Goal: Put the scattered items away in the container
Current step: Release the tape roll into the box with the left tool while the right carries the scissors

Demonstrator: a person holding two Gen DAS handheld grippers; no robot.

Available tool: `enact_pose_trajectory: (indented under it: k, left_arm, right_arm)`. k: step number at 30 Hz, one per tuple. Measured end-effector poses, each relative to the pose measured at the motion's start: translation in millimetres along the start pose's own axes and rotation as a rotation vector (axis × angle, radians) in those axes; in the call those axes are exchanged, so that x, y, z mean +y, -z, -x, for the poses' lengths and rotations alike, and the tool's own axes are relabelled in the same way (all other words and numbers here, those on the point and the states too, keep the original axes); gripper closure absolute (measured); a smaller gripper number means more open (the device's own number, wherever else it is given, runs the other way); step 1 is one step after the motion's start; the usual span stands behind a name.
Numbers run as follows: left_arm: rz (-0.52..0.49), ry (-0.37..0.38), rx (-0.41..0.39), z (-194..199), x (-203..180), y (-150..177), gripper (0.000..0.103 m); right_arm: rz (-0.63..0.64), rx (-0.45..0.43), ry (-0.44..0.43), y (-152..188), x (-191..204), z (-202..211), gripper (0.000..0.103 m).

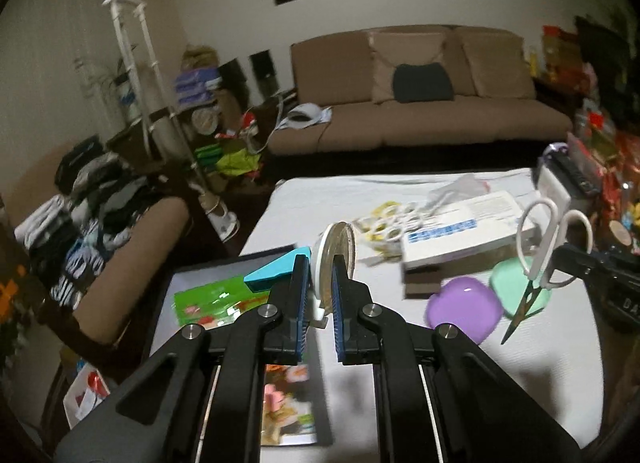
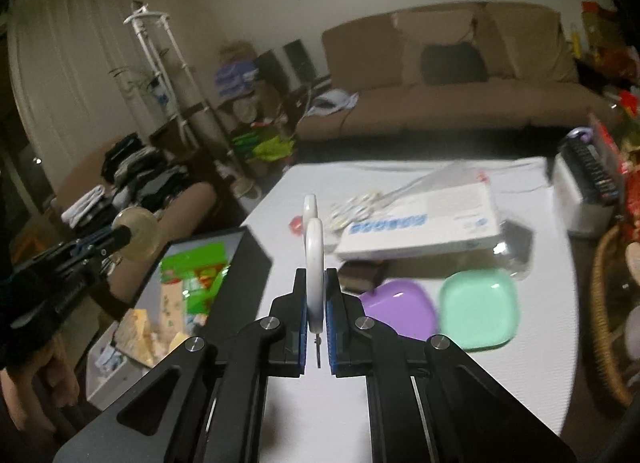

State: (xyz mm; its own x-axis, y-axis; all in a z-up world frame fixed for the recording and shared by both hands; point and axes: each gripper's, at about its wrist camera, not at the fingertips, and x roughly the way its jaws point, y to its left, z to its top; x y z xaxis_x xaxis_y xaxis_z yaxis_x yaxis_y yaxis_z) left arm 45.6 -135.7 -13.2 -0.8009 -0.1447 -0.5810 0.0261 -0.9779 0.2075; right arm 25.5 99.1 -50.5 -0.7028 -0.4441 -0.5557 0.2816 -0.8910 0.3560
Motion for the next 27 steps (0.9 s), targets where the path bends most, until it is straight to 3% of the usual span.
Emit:
enact_pose_trajectory:
  k: [2, 4, 6, 10, 12, 16, 17, 20, 23, 27]
  left_arm:
    - [0.009, -0.043, 0.018, -6, 24, 9, 0.093]
    - [-0.038, -0.197, 0.04, -17, 47, 19, 0.093]
    - [-0.05, -0.304, 0.067, -30, 75, 27, 0.093]
    - [0.058, -0.343, 0.148, -48, 147, 50, 0.093]
    - [0.131, -0.286, 0.189, -56, 178, 63, 0.093]
    - [0.365, -0.005, 0.254, -78, 230, 93, 0.093]
    - [0.378, 0.015, 0.261, -81, 238, 96, 0.093]
    - [0.374, 0.007, 0.282, -93, 249, 98, 0.093]
    - [0.333, -0.041, 0.302, -108, 253, 96, 0.093]
    - [0.291, -0.039, 0.311, -132, 249, 89, 0.093]
  right_arm:
    - [0.002, 0.013, -0.025, 2, 11, -10, 0.097]
    - [0.011, 0.038, -0.067, 3, 28, -25, 0.097]
    - [0.019, 0.064, -0.109, 5, 43, -41, 0.097]
    - [0.028, 0.124, -0.201, 10, 80, -80, 0.097]
    - [0.028, 0.171, -0.274, 13, 102, -103, 0.097]
    - [0.044, 0.258, -0.42, 19, 151, -150, 0.097]
    - [0.052, 0.287, -0.444, 22, 163, -164, 0.097]
    - [0.045, 0.372, -0.513, 29, 187, -207, 0.097]
    - [0.019, 0.434, -0.483, 38, 193, -248, 0.097]
    - [-0.004, 0.374, -0.508, 31, 189, -259, 0.097]
